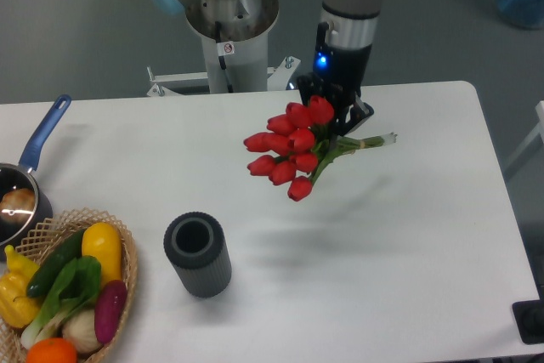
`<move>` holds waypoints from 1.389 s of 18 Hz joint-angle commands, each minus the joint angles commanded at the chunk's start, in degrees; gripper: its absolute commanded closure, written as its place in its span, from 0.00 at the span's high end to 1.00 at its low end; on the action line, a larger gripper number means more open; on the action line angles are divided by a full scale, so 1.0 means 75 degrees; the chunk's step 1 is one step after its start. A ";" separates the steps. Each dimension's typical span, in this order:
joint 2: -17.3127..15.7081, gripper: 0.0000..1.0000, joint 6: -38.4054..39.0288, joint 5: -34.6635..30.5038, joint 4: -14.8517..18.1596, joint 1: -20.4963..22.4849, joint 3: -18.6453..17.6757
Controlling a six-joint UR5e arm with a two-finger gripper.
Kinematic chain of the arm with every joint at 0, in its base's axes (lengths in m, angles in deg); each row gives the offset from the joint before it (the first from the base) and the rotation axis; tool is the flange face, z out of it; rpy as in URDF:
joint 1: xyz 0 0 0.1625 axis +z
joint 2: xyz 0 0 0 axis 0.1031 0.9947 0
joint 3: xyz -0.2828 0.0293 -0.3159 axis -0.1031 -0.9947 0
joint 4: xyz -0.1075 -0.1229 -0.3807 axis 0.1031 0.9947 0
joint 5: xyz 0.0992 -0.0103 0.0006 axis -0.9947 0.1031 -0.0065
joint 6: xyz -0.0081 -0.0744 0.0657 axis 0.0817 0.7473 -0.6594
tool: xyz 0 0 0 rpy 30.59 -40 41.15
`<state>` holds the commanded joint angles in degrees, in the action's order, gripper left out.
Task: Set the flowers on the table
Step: 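Swing the held tulips sideways and tilt them horizontal over the table, then lower the tulips onto the table beside the vase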
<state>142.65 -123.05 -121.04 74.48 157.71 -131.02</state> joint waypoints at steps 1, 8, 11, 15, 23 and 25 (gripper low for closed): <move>0.0176 0.30 0.0011 -0.0258 0.0000 -0.0164 0.0106; 0.0951 0.30 -0.0035 -0.1034 -0.0058 -0.0750 0.0306; 0.1232 0.30 -0.0176 -0.1045 -0.0070 -0.0786 0.0318; 0.1595 0.30 -0.0269 -0.1150 -0.0082 -0.0786 0.0294; 0.2006 0.30 -0.0399 -0.1970 -0.0340 -0.0751 0.0306; 0.2006 0.30 -0.0410 -0.2204 -0.0351 -0.0751 0.0259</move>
<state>157.69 -126.13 -137.58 71.85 152.08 -129.07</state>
